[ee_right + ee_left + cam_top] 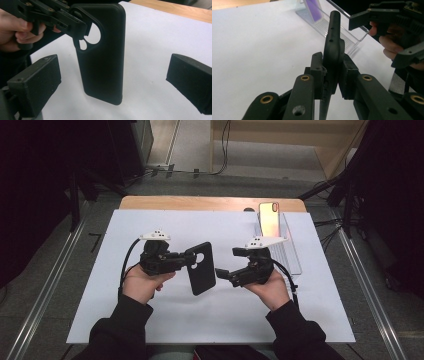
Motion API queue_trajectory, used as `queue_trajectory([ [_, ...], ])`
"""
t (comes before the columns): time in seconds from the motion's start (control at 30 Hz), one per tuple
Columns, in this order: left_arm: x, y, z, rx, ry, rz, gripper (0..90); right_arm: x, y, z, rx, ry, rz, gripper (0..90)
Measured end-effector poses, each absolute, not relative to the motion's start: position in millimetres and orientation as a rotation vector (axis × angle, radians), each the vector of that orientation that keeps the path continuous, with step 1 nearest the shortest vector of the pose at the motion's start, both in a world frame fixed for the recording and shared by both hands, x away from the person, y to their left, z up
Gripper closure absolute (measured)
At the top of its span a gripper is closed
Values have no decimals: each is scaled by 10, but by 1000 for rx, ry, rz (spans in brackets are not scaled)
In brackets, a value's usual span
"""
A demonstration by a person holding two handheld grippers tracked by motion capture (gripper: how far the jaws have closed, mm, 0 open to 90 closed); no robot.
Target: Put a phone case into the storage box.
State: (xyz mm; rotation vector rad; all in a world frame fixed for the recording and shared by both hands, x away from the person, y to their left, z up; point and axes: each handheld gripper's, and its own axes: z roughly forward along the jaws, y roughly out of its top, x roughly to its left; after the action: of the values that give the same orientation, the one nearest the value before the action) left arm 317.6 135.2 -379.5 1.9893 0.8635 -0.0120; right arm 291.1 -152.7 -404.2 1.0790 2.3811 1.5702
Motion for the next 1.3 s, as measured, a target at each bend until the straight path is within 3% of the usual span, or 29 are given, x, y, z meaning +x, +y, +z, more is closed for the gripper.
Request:
queue_trajectory([
  [0.6,3125,1238,-3814,1969,978,21,766,2783,-1246,-4194,1173,2286,1505,0],
  [1.3,2990,1007,-3840,2008,936,-4,767,2757,-997,-4306,1234,2277,1401,0],
])
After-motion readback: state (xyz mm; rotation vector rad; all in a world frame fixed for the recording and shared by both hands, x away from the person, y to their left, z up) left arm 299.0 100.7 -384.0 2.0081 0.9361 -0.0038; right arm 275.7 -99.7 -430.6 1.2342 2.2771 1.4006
